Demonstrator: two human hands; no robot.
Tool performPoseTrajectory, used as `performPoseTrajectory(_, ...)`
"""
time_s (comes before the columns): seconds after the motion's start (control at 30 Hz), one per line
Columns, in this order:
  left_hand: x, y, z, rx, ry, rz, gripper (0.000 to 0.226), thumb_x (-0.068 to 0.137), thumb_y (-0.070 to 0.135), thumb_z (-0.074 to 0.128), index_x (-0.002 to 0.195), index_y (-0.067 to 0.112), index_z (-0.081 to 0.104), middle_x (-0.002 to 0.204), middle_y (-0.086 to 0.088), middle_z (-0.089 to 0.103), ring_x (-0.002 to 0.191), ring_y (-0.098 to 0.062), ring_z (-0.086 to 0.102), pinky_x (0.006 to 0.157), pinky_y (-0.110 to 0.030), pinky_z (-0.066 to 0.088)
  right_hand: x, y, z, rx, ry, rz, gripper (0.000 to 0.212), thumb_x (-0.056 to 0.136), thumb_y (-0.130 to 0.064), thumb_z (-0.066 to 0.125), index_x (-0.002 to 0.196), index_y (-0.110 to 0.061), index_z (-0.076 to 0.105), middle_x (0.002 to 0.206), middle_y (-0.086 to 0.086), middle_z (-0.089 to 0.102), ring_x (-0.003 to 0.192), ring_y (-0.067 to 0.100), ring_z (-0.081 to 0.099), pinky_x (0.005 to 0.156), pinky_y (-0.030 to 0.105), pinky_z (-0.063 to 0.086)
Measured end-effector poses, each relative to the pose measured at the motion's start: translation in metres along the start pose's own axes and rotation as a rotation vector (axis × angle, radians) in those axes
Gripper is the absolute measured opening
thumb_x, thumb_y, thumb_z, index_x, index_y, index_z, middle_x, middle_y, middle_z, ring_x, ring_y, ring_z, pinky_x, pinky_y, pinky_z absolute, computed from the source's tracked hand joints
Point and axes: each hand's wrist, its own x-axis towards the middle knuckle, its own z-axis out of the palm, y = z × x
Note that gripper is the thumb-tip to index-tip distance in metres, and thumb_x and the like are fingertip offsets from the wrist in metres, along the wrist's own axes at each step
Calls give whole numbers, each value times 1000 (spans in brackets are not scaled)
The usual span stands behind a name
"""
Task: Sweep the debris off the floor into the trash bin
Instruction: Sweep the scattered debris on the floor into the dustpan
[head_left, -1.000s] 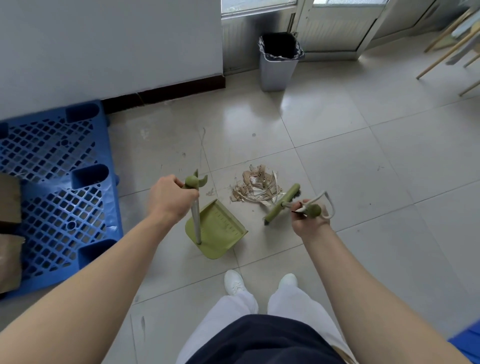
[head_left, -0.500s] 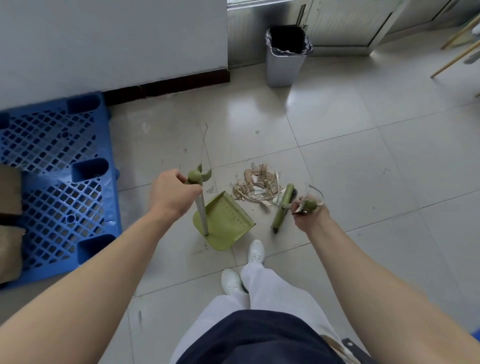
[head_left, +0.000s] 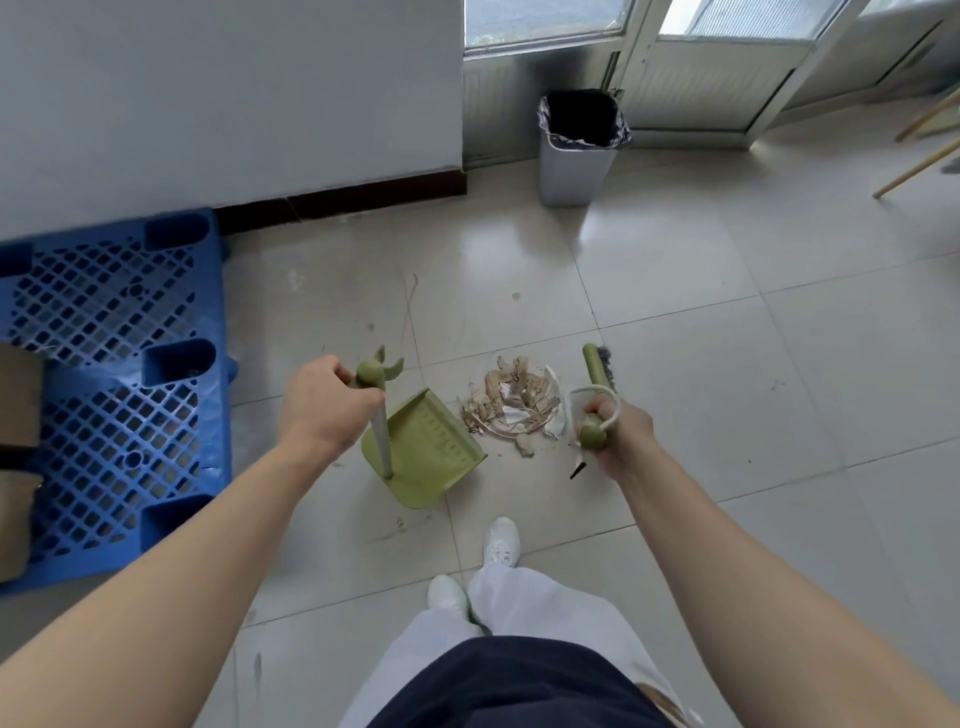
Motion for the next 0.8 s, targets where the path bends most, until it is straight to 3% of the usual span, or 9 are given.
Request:
performPoseTrajectory(0.23, 16, -11, -3, 6, 30, -41, 23, 75, 19, 72, 73, 7, 53, 66, -4, 51, 58, -16, 43, 50, -30, 34, 26, -3, 26, -299, -69, 7, 13, 87, 3, 51, 78, -3, 58, 72, 10, 56, 56, 20, 54, 46, 25, 46)
performPoseTrajectory(0.33, 23, -17, -6, 19, 20, -43, 24, 76, 19, 72, 70, 10, 50, 66, -3, 51, 58, -15, 43, 49, -28, 31, 38, 6, 42, -422, -102, 36, 11, 94, -3, 43, 88, -9, 51, 59, 11, 54, 36, 18, 53, 33, 14, 38)
performPoseTrajectory(0.4, 28, -24, -8, 31, 8, -39, 25, 77, 19, 72, 69, 12, 49, 65, -2, 50, 58, -14, 42, 49, -28, 30, 44, 15, 52, -499, -71, 35, 7, 94, -2, 45, 93, -7, 49, 60, 11, 53, 42, 21, 52, 30, 10, 36)
performPoseTrajectory(0.47, 35, -33, -10, 39, -11, -24, 26, 76, 20, 71, 67, 13, 47, 65, -2, 50, 58, -15, 43, 49, -28, 32, 47, 28, 55, -637, -92, -10, 10, 93, -5, 49, 86, -12, 49, 66, 3, 47, 54, 16, 47, 38, 16, 38)
performPoseTrajectory(0.5, 39, -37, -12, 40, -25, -16, 25, 76, 19, 71, 67, 13, 48, 66, -2, 51, 59, -17, 44, 50, -29, 34, 45, 33, 58, -831, -119, -27, 10, 94, -9, 49, 85, -14, 48, 66, -1, 43, 58, 15, 46, 43, 19, 35)
performPoseTrajectory(0.53, 43, -41, -15, 42, -41, -8, 24, 75, 20, 71, 68, 13, 49, 66, -2, 52, 60, -19, 45, 52, -30, 36, 39, 42, 54, -1068, -97, -157, 8, 94, -10, 48, 87, -15, 49, 66, -1, 43, 61, 16, 46, 46, 19, 32)
performPoseTrajectory(0.63, 57, -50, -31, 53, -94, 19, 21, 76, 20, 70, 71, 10, 52, 67, -3, 52, 61, -19, 45, 52, -30, 36, 29, 50, 44, -998, -31, -153, 9, 85, -5, 52, 91, -7, 59, 75, 8, 55, 67, 24, 54, 54, 24, 43)
performPoseTrajectory(0.7, 67, -55, -46, 32, -119, 42, 20, 75, 19, 71, 74, 8, 54, 67, -4, 53, 62, -20, 45, 52, -30, 35, 10, 59, 40, -978, 59, -104, 20, 78, -2, 52, 90, 0, 67, 66, 14, 57, 53, 27, 55, 49, 25, 46)
performPoseTrajectory(0.8, 82, -61, -68, 13, -161, 92, 21, 74, 17, 73, 75, 5, 55, 67, -5, 52, 62, -22, 45, 51, -30, 34, -9, 87, 40, -813, 126, -79, 17, 79, -2, 55, 90, -10, 65, 71, 17, 62, 51, 28, 55, 47, 25, 47)
